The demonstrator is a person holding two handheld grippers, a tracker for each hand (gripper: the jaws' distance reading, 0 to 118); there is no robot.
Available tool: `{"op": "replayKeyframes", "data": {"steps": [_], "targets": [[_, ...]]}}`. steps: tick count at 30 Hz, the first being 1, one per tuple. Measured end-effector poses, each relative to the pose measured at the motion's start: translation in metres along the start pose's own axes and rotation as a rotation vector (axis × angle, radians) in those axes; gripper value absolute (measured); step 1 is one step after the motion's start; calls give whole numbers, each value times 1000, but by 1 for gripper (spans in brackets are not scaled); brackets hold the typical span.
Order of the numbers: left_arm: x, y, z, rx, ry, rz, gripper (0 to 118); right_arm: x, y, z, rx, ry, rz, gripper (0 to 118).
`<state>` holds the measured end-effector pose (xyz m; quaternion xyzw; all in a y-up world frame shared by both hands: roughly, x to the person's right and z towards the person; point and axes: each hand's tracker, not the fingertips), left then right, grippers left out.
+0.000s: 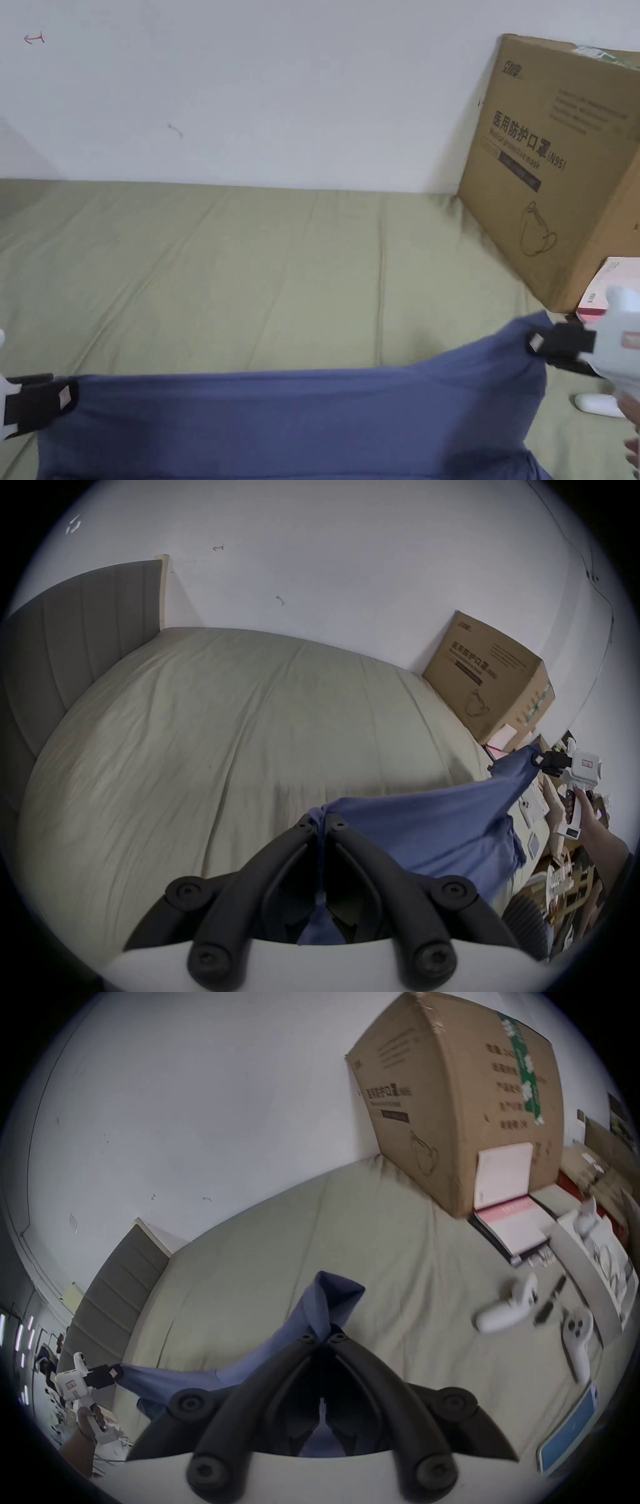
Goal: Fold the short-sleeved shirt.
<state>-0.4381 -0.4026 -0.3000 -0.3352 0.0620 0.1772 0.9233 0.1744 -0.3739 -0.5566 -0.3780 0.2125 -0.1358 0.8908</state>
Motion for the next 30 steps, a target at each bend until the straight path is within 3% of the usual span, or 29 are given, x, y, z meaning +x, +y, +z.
{"op": "replayKeyframes", "data": {"steps": [6,8,10,12,13,15,17,18,21,25,28,30], "targets": [[0,-55,25,-158,-28,-40,2,42,-81,43,-231,-44,-92,0],[5,-75,27,-237,-13,-64,2,56,-106,42,-314,-77,-88,0],[5,-93,21,-305,4,-46,2,60,-129,30,-412,-176,-55,0],[4,-108,11,-353,23,-37,2,70,-143,9,-460,-173,-27,0],[2,-115,5,-374,48,-34,5,66,-148,4,-460,-182,13,0],[-2,-123,-4,-387,54,-30,31,59,-150,0,-422,-198,67,2],[-4,-127,-5,-395,54,3,36,56,-145,-3,-424,-208,73,4],[-4,-126,-2,-385,30,33,54,54,-142,-2,-431,-204,66,21],[4,-117,8,-365,47,54,95,38,-134,6,-480,-252,65,96],[29,-79,51,-126,71,71,93,-6,-107,45,-272,-189,184,96],[59,-55,94,161,64,32,100,-51,-91,91,55,-73,281,96],[82,-52,119,373,98,4,102,-80,-94,120,332,-64,357,96]]}}
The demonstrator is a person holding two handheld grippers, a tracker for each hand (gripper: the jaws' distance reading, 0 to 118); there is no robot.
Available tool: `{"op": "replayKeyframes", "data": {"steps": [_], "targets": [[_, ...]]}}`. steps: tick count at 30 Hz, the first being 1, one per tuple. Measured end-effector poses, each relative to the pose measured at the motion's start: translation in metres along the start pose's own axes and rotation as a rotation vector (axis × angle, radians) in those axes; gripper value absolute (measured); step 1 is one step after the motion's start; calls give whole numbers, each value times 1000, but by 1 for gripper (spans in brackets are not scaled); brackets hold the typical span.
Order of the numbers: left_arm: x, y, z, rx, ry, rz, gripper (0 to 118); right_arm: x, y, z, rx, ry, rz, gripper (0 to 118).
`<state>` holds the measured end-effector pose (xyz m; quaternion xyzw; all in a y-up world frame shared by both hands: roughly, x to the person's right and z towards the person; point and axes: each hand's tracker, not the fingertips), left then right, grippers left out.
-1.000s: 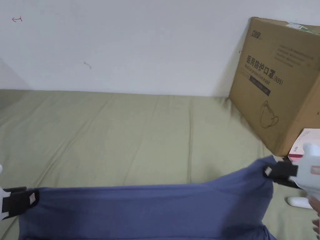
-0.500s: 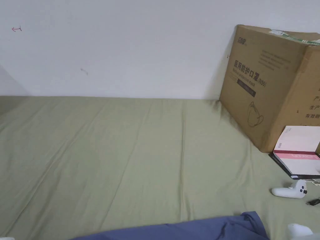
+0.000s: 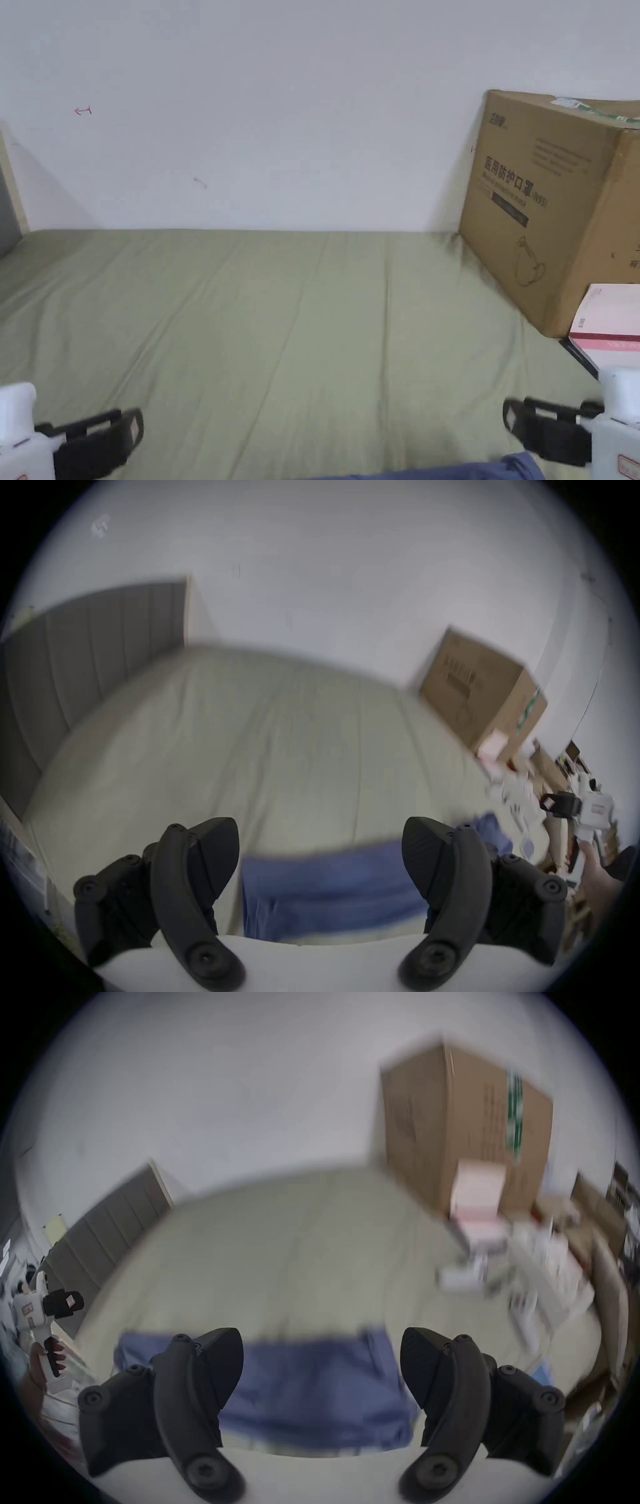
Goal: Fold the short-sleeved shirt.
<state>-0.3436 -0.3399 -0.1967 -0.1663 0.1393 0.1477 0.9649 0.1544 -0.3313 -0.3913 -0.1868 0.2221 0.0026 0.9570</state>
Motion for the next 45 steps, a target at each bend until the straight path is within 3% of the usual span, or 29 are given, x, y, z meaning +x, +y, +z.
{"op": "replayKeyframes", "data": {"steps": [3,6,7,8,9,10,11,12,13,15,19,22,23,26,29,30,32,33,37,40,45], "targets": [[29,5,27,246,59,-66,103,-41,4,33,348,-178,91,96],[50,1,36,384,170,-144,103,-73,-2,45,536,-282,38,96],[57,0,38,409,169,-154,102,-77,-4,45,536,-244,31,95],[62,-3,41,431,156,-156,102,-78,-6,42,497,-146,7,93],[68,-6,42,431,146,-148,97,-80,-7,39,463,-111,-3,73],[69,-7,44,439,124,-133,86,-83,-6,34,443,-124,3,39],[70,-8,45,442,98,-130,63,-88,-7,31,441,-154,18,6],[71,-9,45,443,82,-127,18,-90,-8,30,419,-198,35,2],[77,-8,47,435,84,-135,0,-90,-10,30,428,-176,27,2],[79,-11,46,437,120,-161,0,-85,-9,29,424,-104,-9,2],[73,-3,52,429,81,-153,0,-81,-7,30,439,-131,-26,2],[43,18,50,330,-27,-38,0,-69,-4,28,400,-56,-111,2],[29,23,44,252,-54,8,0,-68,-4,26,382,-46,-116,2],[-30,30,-4,-170,-311,214,0,-67,-7,20,354,-68,-125,2],[-75,-6,-45,-477,-357,403,0,-64,-10,11,286,-33,-149,2],[-87,-20,-51,-491,-323,424,19,-64,-10,9,270,-38,-146,2],[-105,-48,-62,-556,-233,393,101,-67,-10,7,243,-72,-111,2],[-110,-55,-61,-593,-232,418,118,-67,-10,7,240,-62,-100,2],[-153,-103,-76,-577,-262,690,116,-72,-10,-1,195,-25,-40,2],[-169,-131,-91,-581,-249,741,116,-77,-11,-8,155,-17,-3,2],[-195,-169,-132,-593,-618,937,118,-85,-10,-15,89,-14,9,2]]}}
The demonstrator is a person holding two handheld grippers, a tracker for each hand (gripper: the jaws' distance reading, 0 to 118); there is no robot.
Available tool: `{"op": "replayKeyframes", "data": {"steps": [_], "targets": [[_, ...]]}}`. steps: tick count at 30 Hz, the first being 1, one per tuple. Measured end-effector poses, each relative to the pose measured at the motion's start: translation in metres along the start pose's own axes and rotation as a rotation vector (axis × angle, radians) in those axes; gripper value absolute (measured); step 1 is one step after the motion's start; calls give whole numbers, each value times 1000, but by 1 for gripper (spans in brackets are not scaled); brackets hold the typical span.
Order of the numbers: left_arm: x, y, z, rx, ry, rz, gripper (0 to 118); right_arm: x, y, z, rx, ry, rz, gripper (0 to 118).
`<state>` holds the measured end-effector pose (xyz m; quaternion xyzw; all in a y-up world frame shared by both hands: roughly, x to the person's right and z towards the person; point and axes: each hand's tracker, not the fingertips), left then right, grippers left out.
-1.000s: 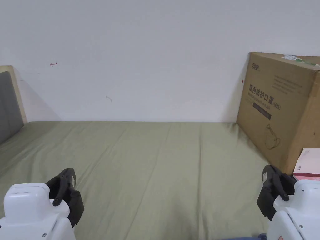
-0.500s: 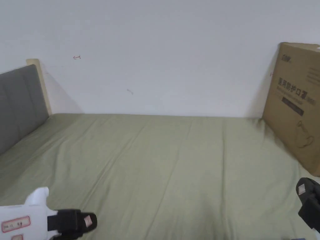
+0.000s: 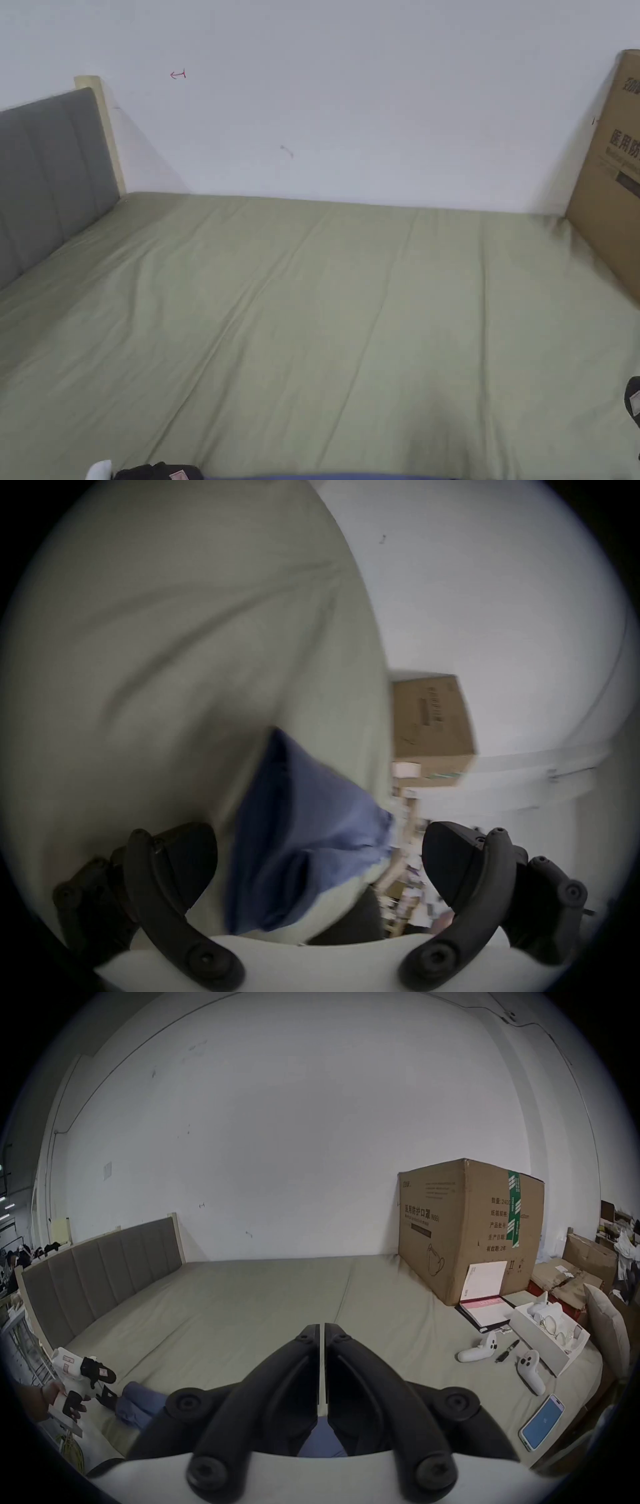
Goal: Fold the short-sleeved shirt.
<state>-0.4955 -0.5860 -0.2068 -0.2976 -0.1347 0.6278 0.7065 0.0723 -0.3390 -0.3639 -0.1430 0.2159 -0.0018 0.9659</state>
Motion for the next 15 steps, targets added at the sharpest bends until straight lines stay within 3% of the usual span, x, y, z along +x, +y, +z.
{"op": "replayKeyframes", "data": {"steps": [3,5,6,7,8,9,10,15], "targets": [[-19,13,-10,-28,-46,55,118,-2,-1,2,-19,28,-26,2],[-16,0,-25,-9,-8,19,116,-6,-1,2,-30,34,-30,2],[-16,1,-26,12,50,-25,99,-7,-1,1,-35,35,-28,2],[-20,0,-29,32,232,-75,60,-9,-1,0,-41,36,-23,2],[-24,-2,-28,18,440,-121,8,-10,-2,-1,-45,39,-18,2],[-28,-11,-28,48,207,-39,9,-10,-3,-1,-49,41,-14,2],[-20,-12,-25,98,210,-51,9,-11,-4,-1,-55,44,-12,2],[44,-29,-34,95,467,-287,8,-11,-4,-2,-81,44,-5,2]]}}
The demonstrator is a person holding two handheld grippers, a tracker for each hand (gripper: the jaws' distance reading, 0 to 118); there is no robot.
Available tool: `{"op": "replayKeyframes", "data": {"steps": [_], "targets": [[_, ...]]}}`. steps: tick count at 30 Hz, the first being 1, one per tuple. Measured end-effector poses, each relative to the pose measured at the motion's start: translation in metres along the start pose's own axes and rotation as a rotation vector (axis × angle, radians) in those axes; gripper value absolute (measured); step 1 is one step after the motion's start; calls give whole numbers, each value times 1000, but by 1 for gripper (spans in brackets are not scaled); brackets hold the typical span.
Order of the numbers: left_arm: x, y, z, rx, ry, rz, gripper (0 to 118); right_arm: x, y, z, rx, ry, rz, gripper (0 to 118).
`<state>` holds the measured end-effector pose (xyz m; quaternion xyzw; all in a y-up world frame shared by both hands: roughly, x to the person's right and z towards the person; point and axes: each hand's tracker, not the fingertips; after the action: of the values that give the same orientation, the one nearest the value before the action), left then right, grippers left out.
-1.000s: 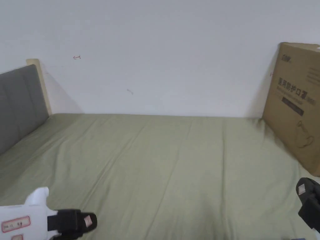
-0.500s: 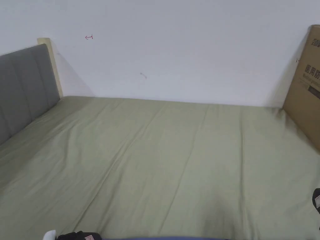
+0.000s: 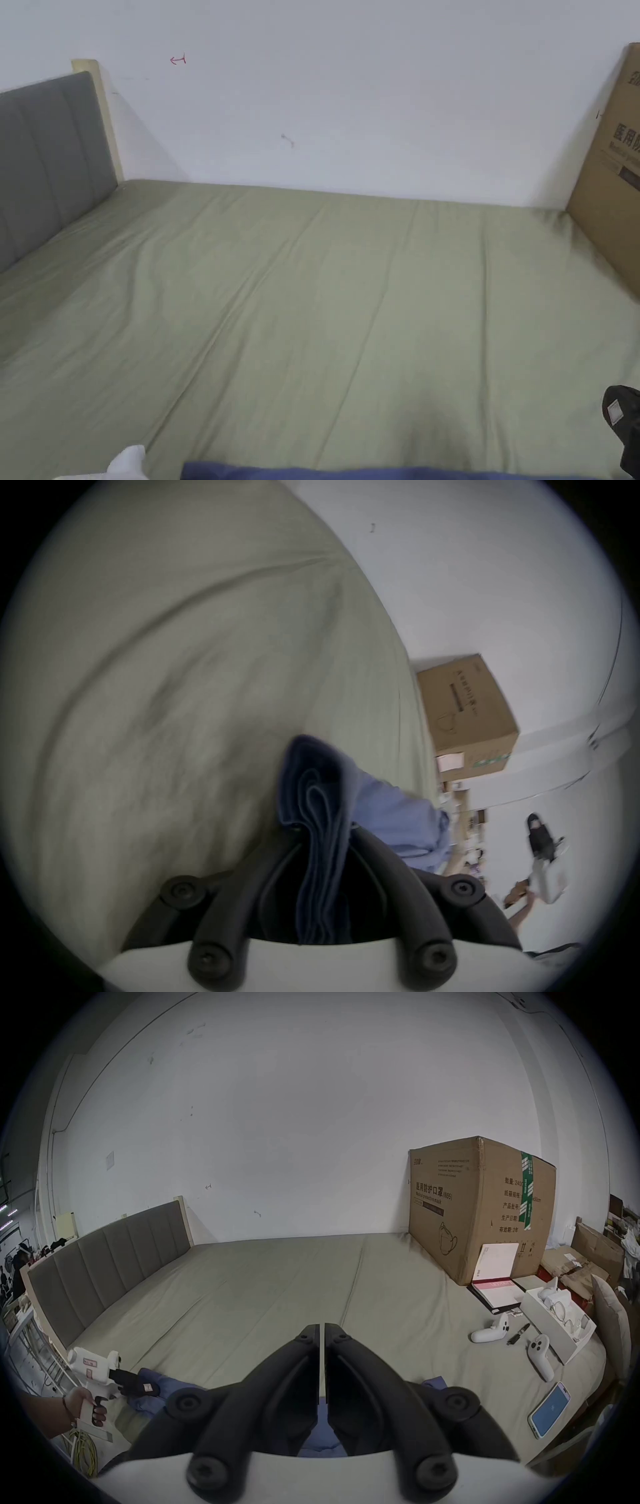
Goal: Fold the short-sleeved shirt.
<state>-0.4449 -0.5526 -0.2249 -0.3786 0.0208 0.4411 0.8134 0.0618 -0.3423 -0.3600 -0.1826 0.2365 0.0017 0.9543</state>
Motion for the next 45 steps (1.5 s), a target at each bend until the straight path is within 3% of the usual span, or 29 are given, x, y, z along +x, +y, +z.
{"op": "replayKeyframes", "data": {"steps": [3,8,9,11,13,16,18,23,25,26,27,28,29,33,35,38,45], "targets": [[29,12,27,9,137,-156,8,1,1,0,-10,-2,-11,2],[84,21,63,130,813,-566,9,2,-5,8,-14,14,-29,2],[93,20,66,152,862,-621,9,2,-7,9,-17,16,-30,2],[112,14,67,142,794,-657,9,5,-10,12,-22,23,-36,2],[131,9,64,117,638,-608,9,8,-12,14,-27,26,-46,2],[161,-2,36,-9,260,-406,9,14,-12,17,-31,27,-64,2],[178,-10,3,-97,103,-297,9,18,-12,20,-31,27,-78,2],[206,-23,-82,-235,126,-360,10,30,-14,27,-47,35,-155,2],[197,-27,-107,-293,95,-281,31,34,-16,29,-48,28,-168,2],[191,-29,-116,-331,76,-232,47,37,-18,30,-46,26,-174,2],[188,-30,-120,-345,47,-227,80,40,-20,30,-45,31,-181,2],[188,-32,-119,-341,22,-223,105,42,-21,30,-45,39,-186,2],[189,-31,-113,-321,-22,-232,116,45,-22,30,-46,40,-190,2],[196,-21,-71,-199,-41,-256,115,51,-26,28,-56,23,-203,2],[199,-18,-48,-112,25,-296,103,55,-27,27,-59,22,-214,2],[201,-20,-33,-34,134,-376,0,55,-26,28,-57,21,-215,2],[201,-47,-91,-194,139,-480,0,54,-24,28,-56,20,-169,2]]}}
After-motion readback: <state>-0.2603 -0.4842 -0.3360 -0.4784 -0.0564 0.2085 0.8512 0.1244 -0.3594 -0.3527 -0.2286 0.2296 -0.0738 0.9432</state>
